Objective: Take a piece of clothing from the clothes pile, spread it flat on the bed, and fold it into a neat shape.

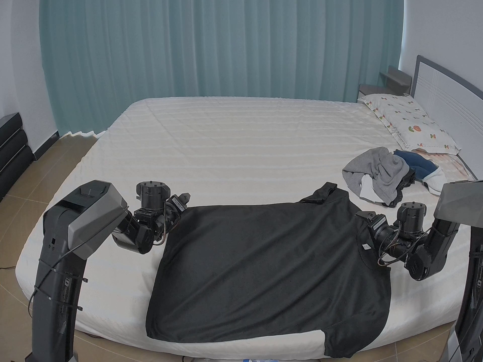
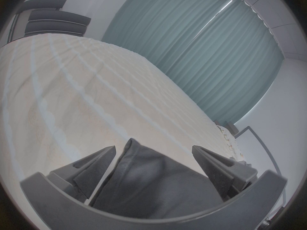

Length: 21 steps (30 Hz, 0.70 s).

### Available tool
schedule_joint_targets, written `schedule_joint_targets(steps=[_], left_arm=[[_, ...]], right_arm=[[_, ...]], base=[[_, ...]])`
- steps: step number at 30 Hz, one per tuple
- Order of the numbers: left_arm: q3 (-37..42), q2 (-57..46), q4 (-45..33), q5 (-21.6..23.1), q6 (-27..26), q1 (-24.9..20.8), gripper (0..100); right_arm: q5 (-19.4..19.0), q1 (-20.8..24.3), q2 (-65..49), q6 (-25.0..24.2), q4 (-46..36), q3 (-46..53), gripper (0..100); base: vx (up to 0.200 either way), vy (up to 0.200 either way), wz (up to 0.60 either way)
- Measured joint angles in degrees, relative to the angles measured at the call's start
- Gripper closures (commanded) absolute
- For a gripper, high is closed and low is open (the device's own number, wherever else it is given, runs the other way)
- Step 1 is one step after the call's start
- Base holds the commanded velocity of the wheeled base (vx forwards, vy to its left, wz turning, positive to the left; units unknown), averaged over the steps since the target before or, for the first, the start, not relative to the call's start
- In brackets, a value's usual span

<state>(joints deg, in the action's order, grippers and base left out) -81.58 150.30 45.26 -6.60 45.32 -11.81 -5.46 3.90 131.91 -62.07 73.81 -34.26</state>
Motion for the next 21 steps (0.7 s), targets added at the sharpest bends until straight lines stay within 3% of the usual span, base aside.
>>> schedule_joint_targets(steps=[13,14,21], left_arm=[[-4.33,3.86,-0.95,-0.18,-0.13,-0.23,0],[-4.39,3.93,-1.43,-0.16,-0.15,-0.28,100],[-6.42,4.63,-2.33,-1.89,-0.2,-0.23,100]], right_arm=[[-0.04,0.37,0.91,-0.06,1.05,1.54,0],[-0.04,0.37,0.94,-0.05,1.07,1.54,0],[0.0,0.39,0.96,0.0,1.05,1.57,0]], base=[[0.0,0.0,0.0],[0.0,0.0,0.0],[0.0,0.0,0.0]])
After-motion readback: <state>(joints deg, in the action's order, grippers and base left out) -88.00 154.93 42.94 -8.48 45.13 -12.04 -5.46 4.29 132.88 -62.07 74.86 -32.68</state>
